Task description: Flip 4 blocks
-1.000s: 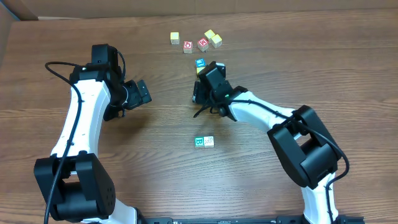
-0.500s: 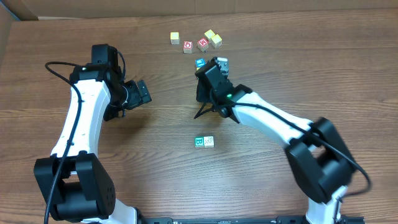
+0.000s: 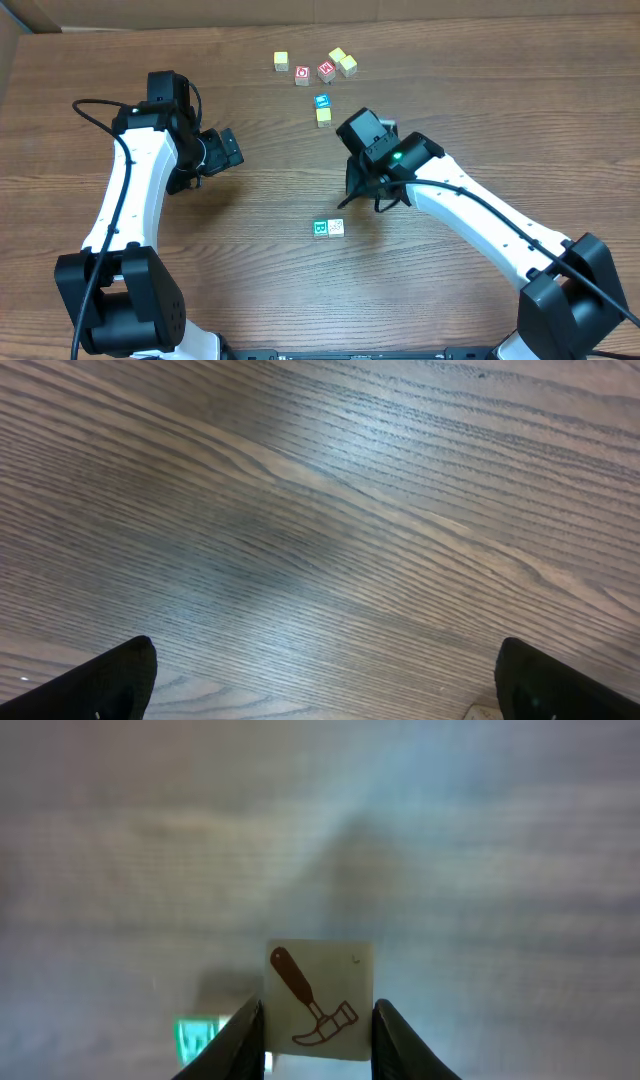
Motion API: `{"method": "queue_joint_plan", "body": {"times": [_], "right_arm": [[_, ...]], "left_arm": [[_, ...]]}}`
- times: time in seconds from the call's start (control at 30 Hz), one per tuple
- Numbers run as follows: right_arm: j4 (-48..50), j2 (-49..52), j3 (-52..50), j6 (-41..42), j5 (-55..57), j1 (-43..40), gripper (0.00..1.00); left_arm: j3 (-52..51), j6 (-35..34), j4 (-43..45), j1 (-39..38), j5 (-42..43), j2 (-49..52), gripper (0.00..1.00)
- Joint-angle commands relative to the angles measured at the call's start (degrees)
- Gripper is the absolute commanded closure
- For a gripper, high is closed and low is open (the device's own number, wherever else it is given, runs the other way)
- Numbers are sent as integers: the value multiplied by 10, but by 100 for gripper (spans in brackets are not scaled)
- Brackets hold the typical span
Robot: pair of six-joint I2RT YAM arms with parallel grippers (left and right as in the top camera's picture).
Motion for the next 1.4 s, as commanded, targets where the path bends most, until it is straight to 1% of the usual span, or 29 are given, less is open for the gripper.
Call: {"method": "queue_joint_plan", "body": {"times": [0.0,0.17,0.37,0.43,0.5,0.53,0.57,0.6,0.63,0.77,0.87,0.97,1.03,1.07,1.17,1.2,1.27,1.37], "right_arm": [[-8,-3,-32,2,-94,1,78],[13,-3,-81,17,-110,0,78],[45,-3,-108,17,-123,1,78],[45,-2,-109,17,-123,1,74],[43,-2,-109,17,-123,1,68],[43,-2,-109,17,-123,1,62],[43,-2,-109,17,-123,1,49],[43,-2,-109,17,-123,1,42],[43,-2,-109,16,-123,1,38],[42,-2,-109,17,-123,1,35],[31,-2,-109,16,-123,1,35],[22,-2,-109,17,-105,1,37],[24,-2,-109,17,-88,1,43],[26,-2,-109,17,-82,1,47],[40,1,-109,17,-76,1,65],[45,3,-109,17,-76,1,70],[52,13,-109,18,-73,1,75],[52,26,-110,41,-55,1,78]], "left_arm": [[9,11,0,-1,-6,4,0],[9,11,0,-1,-6,4,0],[9,11,0,-1,-6,4,0],[9,11,0,-1,-6,4,0],[9,11,0,-1,-6,4,0],[9,11,0,-1,-6,4,0],[9,11,0,-1,-6,4,0],[9,11,0,-1,-6,4,0],[9,11,0,-1,-6,4,0],[9,11,0,-1,-6,4,0],[9,11,0,-1,-6,4,0],[9,11,0,-1,-6,4,0],[9,11,0,-1,-6,4,0],[9,11,0,-1,-6,4,0],[9,11,0,-1,-6,4,0],[9,11,0,-1,-6,4,0],[9,11,0,-1,-6,4,0],[9,11,0,-1,-6,4,0]]}}
